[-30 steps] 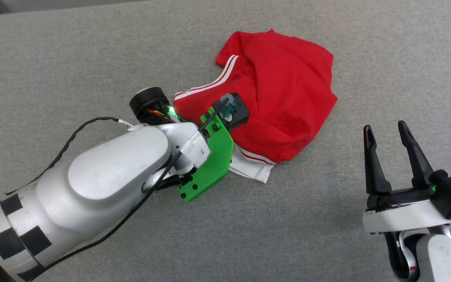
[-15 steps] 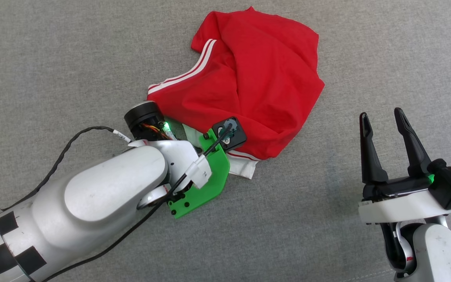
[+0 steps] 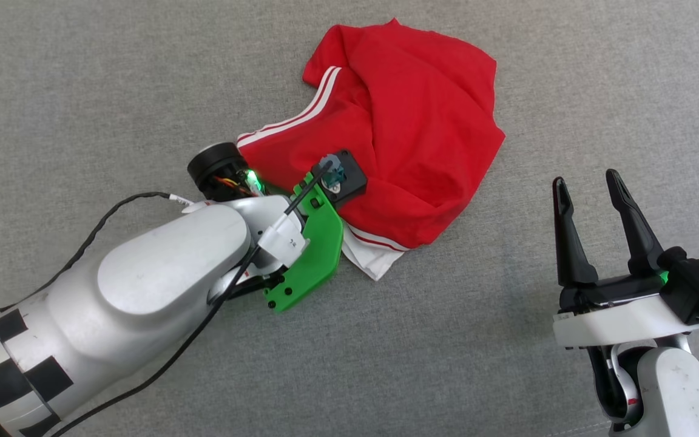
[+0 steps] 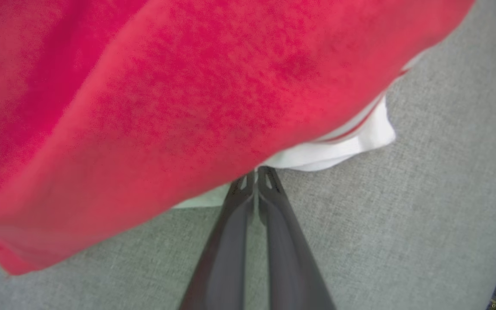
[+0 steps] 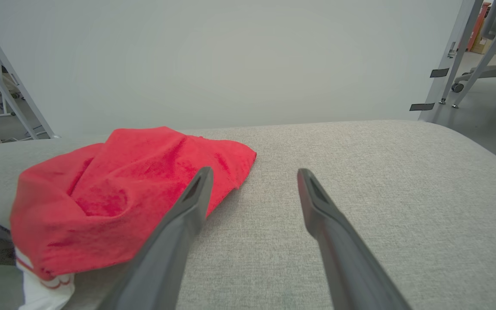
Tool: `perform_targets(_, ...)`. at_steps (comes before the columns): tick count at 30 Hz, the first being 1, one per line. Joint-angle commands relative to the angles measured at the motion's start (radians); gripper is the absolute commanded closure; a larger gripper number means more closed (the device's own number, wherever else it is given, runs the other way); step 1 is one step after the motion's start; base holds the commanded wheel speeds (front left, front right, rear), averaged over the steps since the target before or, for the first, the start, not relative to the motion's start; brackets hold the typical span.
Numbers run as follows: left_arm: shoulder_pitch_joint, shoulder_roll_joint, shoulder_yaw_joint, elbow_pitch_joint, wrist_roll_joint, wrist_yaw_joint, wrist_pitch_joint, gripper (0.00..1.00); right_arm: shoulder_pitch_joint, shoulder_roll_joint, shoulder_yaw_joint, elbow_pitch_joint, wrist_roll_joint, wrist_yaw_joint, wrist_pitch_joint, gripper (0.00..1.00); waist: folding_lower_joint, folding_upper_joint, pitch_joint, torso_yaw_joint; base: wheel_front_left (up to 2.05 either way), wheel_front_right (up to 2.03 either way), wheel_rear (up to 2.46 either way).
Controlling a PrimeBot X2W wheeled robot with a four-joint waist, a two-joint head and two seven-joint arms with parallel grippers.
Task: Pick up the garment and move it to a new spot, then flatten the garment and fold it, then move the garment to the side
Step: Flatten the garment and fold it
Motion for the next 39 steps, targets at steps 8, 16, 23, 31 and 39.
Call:
perform_targets(8,-0.016,0.038,-0.003,-0.023,-0.028,-0.002,-0.16,1.0,0.034,-0.002,-0.026,0.007,-0.004,-0.001,-0.006,0.0,-0.0001,0.0,-0.082,0.041,0.0,0.0,0.0)
perform_targets(16,0.032,0.151,0.017,-0.03,-0.036,0.012,-0.3,1.0,0.078,-0.002,-0.053,0.008,-0.018,-0.001,-0.006,0.0,-0.0001,0.0,-0.152,0.121,0.0,0.0,0.0)
perform_targets(23,0.162,0.275,0.037,-0.06,-0.074,0.096,-0.38,1.0,0.098,-0.002,-0.061,0.01,-0.019,-0.001,-0.006,0.0,-0.0001,0.0,-0.186,0.168,0.0,0.0,0.0)
perform_targets(31,0.397,0.369,0.034,0.027,-0.165,0.194,-0.488,1.0,0.13,-0.002,-0.069,0.018,-0.027,-0.001,-0.006,0.0,-0.0001,0.0,-0.21,0.198,0.0,0.0,0.0)
perform_targets(39,0.52,0.347,0.025,0.174,-0.227,0.192,-0.515,1.0,0.151,-0.002,-0.076,0.028,-0.039,-0.001,-0.006,0.0,-0.0001,0.0,-0.237,0.212,0.0,0.0,0.0)
